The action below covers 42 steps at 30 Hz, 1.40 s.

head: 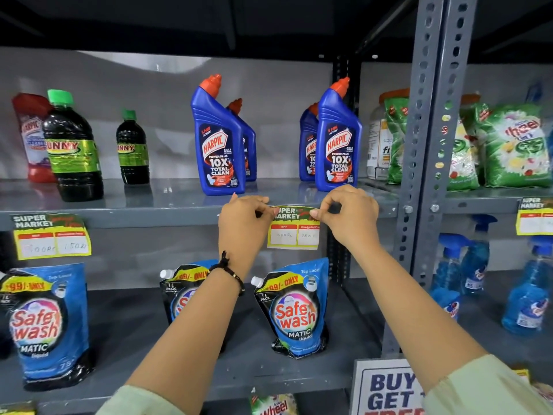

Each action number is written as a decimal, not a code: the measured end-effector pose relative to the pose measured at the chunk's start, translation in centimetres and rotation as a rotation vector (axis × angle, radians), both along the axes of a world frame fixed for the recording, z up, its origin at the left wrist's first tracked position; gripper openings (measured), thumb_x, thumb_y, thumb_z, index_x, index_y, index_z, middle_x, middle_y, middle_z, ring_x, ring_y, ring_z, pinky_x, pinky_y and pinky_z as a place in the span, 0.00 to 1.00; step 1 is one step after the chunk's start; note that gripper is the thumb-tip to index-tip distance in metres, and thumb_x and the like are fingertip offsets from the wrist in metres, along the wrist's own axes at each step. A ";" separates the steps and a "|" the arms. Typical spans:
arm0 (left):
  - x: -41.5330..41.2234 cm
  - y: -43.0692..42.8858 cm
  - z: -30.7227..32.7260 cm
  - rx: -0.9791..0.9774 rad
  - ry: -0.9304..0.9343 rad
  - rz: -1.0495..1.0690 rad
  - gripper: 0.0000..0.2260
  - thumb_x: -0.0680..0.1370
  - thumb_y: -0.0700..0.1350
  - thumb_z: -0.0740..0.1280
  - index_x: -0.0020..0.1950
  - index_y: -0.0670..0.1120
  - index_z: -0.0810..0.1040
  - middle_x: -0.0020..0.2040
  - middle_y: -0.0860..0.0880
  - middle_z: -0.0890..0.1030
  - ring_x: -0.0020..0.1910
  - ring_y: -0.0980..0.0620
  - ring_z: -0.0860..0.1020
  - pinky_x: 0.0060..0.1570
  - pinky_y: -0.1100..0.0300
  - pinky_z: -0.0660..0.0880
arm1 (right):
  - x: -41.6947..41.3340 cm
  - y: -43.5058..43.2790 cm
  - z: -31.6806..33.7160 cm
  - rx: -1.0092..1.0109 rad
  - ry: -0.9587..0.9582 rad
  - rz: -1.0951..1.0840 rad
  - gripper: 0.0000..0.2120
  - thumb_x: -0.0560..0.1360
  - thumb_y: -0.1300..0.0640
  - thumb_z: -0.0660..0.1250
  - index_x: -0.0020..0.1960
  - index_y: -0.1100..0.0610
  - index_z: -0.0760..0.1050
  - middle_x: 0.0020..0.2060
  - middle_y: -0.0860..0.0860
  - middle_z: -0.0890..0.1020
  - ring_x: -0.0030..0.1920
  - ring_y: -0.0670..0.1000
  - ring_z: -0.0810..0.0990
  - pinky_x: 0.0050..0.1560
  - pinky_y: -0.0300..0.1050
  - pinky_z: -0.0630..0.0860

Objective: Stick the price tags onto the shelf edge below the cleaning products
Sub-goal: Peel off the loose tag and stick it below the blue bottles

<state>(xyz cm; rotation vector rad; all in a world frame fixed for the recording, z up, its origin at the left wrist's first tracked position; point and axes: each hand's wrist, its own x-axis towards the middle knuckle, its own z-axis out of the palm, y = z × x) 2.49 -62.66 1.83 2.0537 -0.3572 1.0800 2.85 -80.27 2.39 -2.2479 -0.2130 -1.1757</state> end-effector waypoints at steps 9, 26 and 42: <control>0.7 -0.3 -1.3 0.009 -0.040 0.053 0.09 0.73 0.45 0.69 0.40 0.39 0.82 0.63 0.45 0.78 0.63 0.51 0.74 0.69 0.62 0.52 | 0.2 0.0 0.2 0.007 -0.001 -0.040 0.12 0.65 0.50 0.74 0.41 0.51 0.72 0.42 0.44 0.74 0.54 0.53 0.72 0.70 0.59 0.52; 1.7 0.0 -2.4 -0.094 -0.223 -0.020 0.18 0.69 0.43 0.73 0.58 0.44 0.76 0.57 0.46 0.81 0.56 0.51 0.77 0.57 0.50 0.76 | 1.6 1.3 -0.4 -0.075 -0.024 -0.180 0.29 0.60 0.30 0.65 0.53 0.48 0.74 0.50 0.47 0.78 0.61 0.56 0.65 0.70 0.63 0.42; 1.6 -0.3 -1.6 0.055 -0.164 0.053 0.12 0.70 0.44 0.70 0.53 0.44 0.82 0.47 0.44 0.86 0.47 0.45 0.81 0.55 0.46 0.76 | 1.2 1.5 -0.5 -0.114 0.060 -0.192 0.26 0.64 0.31 0.63 0.53 0.48 0.76 0.53 0.49 0.75 0.61 0.57 0.63 0.68 0.66 0.47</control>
